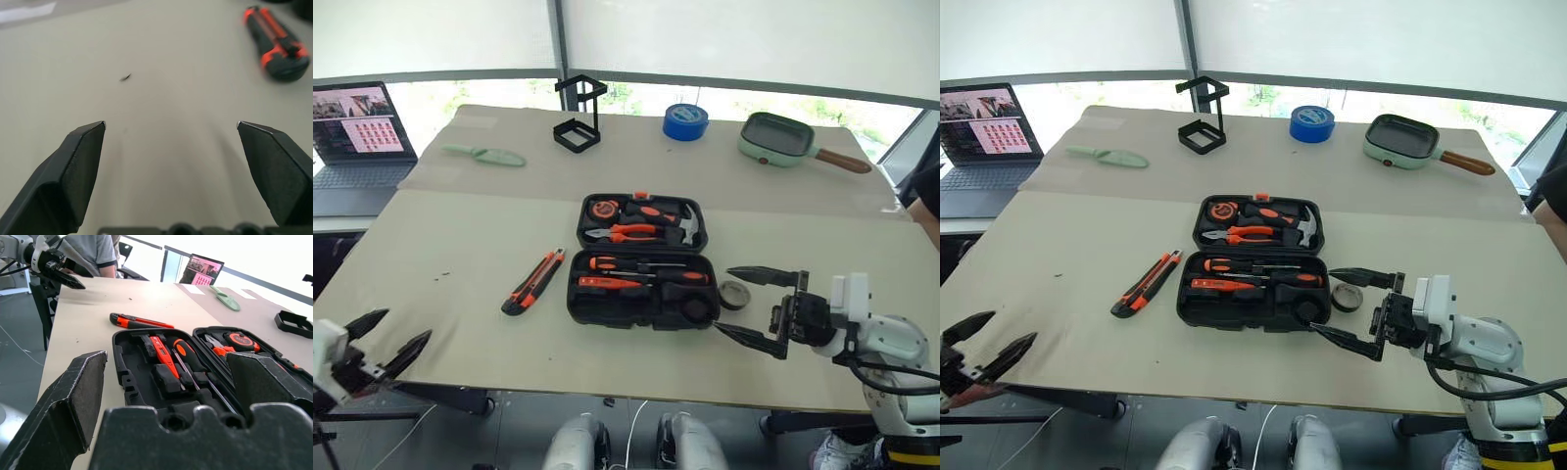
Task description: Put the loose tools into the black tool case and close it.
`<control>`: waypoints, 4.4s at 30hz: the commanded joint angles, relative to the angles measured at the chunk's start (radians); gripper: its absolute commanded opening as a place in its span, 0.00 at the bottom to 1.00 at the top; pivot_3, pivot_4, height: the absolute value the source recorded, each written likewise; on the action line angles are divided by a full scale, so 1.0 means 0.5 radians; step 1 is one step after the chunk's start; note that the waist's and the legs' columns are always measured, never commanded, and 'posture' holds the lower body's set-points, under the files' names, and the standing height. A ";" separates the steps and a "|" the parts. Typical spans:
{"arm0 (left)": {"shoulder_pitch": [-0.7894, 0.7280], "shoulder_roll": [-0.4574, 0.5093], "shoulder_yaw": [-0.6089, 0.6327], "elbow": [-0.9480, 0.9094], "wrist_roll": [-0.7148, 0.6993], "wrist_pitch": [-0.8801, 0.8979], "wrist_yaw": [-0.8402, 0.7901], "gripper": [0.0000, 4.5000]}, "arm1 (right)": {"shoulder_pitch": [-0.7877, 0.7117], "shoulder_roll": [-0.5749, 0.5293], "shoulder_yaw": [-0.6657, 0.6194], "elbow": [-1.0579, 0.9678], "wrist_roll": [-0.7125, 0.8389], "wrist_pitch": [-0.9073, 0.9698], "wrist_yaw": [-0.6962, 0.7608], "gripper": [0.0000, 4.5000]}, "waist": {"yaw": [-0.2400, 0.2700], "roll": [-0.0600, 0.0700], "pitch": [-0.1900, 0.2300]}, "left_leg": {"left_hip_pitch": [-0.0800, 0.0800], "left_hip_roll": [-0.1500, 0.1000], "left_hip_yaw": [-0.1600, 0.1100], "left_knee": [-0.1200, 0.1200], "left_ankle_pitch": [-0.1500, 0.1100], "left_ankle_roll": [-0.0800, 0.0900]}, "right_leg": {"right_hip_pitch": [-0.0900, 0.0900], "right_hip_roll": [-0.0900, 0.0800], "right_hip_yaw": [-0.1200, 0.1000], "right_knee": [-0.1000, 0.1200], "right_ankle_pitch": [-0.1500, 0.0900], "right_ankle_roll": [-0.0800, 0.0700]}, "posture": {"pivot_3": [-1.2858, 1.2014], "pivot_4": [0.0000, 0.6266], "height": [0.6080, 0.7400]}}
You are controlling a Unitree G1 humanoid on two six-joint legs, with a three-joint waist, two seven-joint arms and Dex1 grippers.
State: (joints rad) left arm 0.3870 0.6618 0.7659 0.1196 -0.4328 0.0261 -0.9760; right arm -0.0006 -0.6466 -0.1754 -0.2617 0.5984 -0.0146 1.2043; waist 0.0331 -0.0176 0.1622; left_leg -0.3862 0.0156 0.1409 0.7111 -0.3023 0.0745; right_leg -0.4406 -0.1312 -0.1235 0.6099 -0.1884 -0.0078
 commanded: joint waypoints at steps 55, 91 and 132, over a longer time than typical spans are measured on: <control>-1.885 0.153 -1.999 -0.331 0.326 0.464 -0.661 0.39 | 0.013 -0.332 -0.196 -0.287 0.229 0.482 -0.092 1.00 | 0.007 0.004 0.002 | -0.017 -0.002 0.010 0.001 0.020 0.000 | -0.005 0.024 -0.005 0.003 0.011 0.011 | 0.52 0.24 1.00; -2.011 -0.289 -2.121 -0.149 0.482 0.328 -0.591 0.99 | 0.175 -0.249 -0.191 -0.439 0.268 0.513 -0.248 1.00 | 0.017 0.004 0.002 | -0.017 -0.002 0.000 0.012 0.016 0.015 | 0.003 0.018 0.000 0.003 0.012 0.012 | 0.52 0.24 1.00; -1.631 -0.043 -2.340 -0.264 0.564 0.893 -0.584 0.01 | 0.195 -0.172 -0.159 -0.398 0.248 0.526 -0.277 1.00 | -0.014 0.018 -0.016 | -0.001 -0.001 0.000 0.008 0.012 0.019 | 0.012 0.014 0.002 0.003 0.010 0.018 | 0.52 0.24 1.00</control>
State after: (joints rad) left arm -0.4811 0.6140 -0.3579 -0.0589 -0.1760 0.4305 -1.2485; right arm 0.0988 -0.7362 -0.2440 -0.4467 0.7164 0.2480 1.0667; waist 0.0261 -0.0086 0.1541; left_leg -0.3861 0.0149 0.1412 0.7144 -0.2962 0.0841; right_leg -0.4346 -0.1243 -0.1223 0.6115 -0.1838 0.0009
